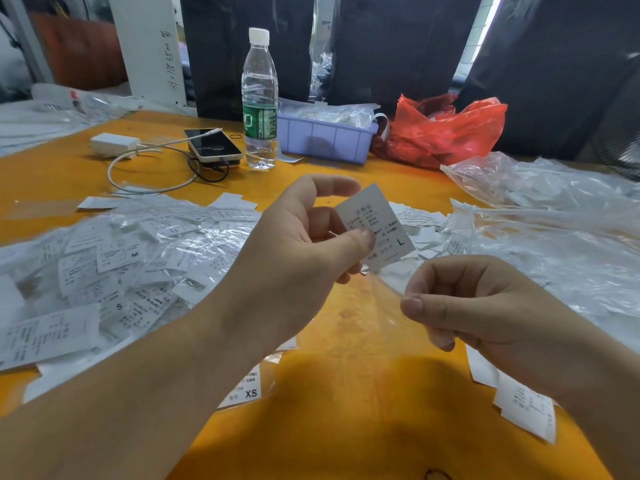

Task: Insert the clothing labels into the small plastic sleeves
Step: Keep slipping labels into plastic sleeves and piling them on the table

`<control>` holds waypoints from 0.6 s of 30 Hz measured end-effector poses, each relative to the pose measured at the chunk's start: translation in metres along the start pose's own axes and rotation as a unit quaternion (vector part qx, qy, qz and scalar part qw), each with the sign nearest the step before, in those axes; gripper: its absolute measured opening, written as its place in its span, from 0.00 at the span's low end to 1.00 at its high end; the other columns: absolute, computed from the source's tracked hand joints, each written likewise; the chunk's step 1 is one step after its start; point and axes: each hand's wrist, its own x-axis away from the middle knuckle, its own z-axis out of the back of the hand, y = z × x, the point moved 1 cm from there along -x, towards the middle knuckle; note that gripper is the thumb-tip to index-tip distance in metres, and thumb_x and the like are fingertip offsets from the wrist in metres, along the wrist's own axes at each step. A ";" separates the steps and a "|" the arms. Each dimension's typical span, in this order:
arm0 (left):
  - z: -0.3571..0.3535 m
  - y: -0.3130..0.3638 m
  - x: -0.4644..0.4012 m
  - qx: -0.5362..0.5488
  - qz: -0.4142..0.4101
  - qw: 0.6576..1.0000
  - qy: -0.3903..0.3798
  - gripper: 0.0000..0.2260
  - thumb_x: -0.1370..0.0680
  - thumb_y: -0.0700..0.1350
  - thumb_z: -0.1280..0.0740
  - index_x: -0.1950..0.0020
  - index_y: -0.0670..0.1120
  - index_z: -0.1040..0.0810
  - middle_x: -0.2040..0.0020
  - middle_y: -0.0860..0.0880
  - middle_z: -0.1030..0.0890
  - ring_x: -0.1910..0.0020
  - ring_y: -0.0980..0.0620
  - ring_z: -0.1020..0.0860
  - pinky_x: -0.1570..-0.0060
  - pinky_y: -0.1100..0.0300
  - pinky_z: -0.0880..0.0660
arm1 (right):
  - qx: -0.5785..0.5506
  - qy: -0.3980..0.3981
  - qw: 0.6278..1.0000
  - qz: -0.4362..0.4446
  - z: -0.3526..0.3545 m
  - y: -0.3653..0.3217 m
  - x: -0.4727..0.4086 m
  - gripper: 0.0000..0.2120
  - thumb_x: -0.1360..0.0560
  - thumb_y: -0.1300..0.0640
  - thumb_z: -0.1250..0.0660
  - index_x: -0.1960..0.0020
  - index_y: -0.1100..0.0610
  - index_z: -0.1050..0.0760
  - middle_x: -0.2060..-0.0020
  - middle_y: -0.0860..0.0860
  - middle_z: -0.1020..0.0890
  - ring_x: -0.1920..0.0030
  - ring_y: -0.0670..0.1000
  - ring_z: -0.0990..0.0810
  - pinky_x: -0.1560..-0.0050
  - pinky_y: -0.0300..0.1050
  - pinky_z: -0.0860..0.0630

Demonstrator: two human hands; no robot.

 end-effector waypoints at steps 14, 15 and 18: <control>-0.001 0.001 0.001 -0.012 0.025 1.000 -0.010 0.09 0.24 0.38 0.30 0.48 0.50 0.24 0.63 0.52 0.16 0.70 0.58 0.22 0.65 0.64 0.21 | -0.006 0.023 1.000 -0.001 -0.002 0.000 -0.001 0.08 0.37 0.54 0.26 0.65 0.58 0.19 0.74 0.52 0.25 0.73 0.48 0.29 0.71 0.38 0.29; -0.001 0.001 0.001 -0.015 0.028 0.999 -0.012 0.08 0.24 0.38 0.30 0.49 0.49 0.24 0.63 0.52 0.16 0.70 0.58 0.22 0.65 0.64 0.21 | -0.008 0.025 1.000 -0.002 -0.002 0.000 -0.001 0.07 0.37 0.54 0.26 0.65 0.58 0.19 0.74 0.52 0.25 0.73 0.48 0.29 0.71 0.38 0.29; -0.001 0.000 0.001 -0.023 0.035 0.999 -0.022 0.06 0.26 0.37 0.28 0.54 0.46 0.21 0.64 0.50 0.16 0.70 0.58 0.23 0.65 0.62 0.21 | -0.010 0.031 0.999 -0.002 -0.002 0.000 -0.002 0.05 0.36 0.55 0.27 0.66 0.57 0.19 0.75 0.52 0.26 0.74 0.48 0.30 0.72 0.39 0.30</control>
